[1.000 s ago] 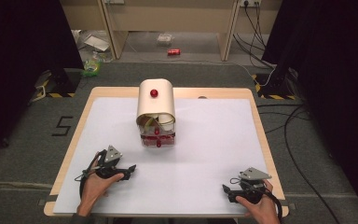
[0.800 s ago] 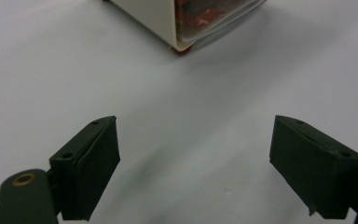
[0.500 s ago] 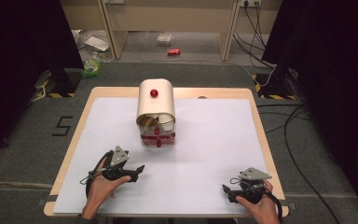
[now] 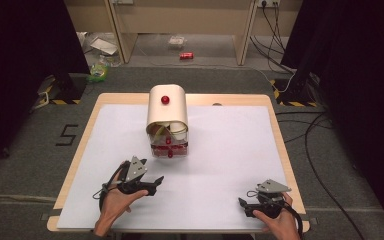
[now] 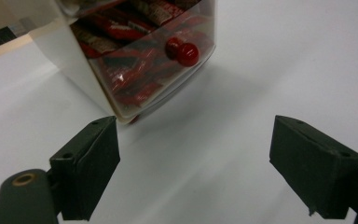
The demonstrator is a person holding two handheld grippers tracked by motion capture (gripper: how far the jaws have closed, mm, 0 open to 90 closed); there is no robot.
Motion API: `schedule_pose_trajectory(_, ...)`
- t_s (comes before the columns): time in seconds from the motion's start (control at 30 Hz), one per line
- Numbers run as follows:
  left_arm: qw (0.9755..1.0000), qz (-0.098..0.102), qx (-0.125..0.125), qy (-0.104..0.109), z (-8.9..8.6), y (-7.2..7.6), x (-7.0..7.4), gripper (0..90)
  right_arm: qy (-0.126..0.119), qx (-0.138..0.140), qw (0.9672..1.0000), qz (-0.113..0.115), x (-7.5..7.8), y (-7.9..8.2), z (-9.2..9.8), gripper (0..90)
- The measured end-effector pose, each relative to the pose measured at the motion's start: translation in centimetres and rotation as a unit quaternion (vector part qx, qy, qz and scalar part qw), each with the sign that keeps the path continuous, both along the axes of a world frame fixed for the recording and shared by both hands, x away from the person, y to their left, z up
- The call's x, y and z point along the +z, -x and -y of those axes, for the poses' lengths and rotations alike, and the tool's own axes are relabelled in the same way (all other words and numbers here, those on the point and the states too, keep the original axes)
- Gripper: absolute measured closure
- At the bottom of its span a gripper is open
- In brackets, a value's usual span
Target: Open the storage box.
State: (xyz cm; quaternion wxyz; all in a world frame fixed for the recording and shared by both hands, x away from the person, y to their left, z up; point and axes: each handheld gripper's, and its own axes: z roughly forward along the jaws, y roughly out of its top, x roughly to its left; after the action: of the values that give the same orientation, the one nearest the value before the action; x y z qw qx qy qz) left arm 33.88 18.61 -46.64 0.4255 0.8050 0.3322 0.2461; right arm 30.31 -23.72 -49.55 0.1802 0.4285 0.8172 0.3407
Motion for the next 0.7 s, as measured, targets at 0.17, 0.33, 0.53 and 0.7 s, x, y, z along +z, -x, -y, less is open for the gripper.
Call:
schedule_pose_trajectory(0.17,0.9998,0.018,-0.008,-0.001,0.6,0.0,0.4,15.4,0.000,0.000,1.0000,0.002,0.0,0.0,0.0,13.1)
schedule_pose_trajectory(0.33,0.9992,0.035,-0.017,-0.009,1.4,-0.2,0.7,15.5,-0.001,0.000,1.0000,0.002,-0.1,0.0,0.0,13.1)
schedule_pose_trajectory(0.53,0.9981,0.055,-0.024,-0.013,2.0,-0.5,0.9,15.9,-0.001,0.001,1.0000,0.003,-0.1,0.0,0.1,13.0)
schedule_pose_trajectory(0.7,0.9971,0.068,-0.031,-0.017,2.5,-0.8,1.0,15.7,-0.002,0.001,1.0000,0.003,-0.1,0.0,0.1,13.0)
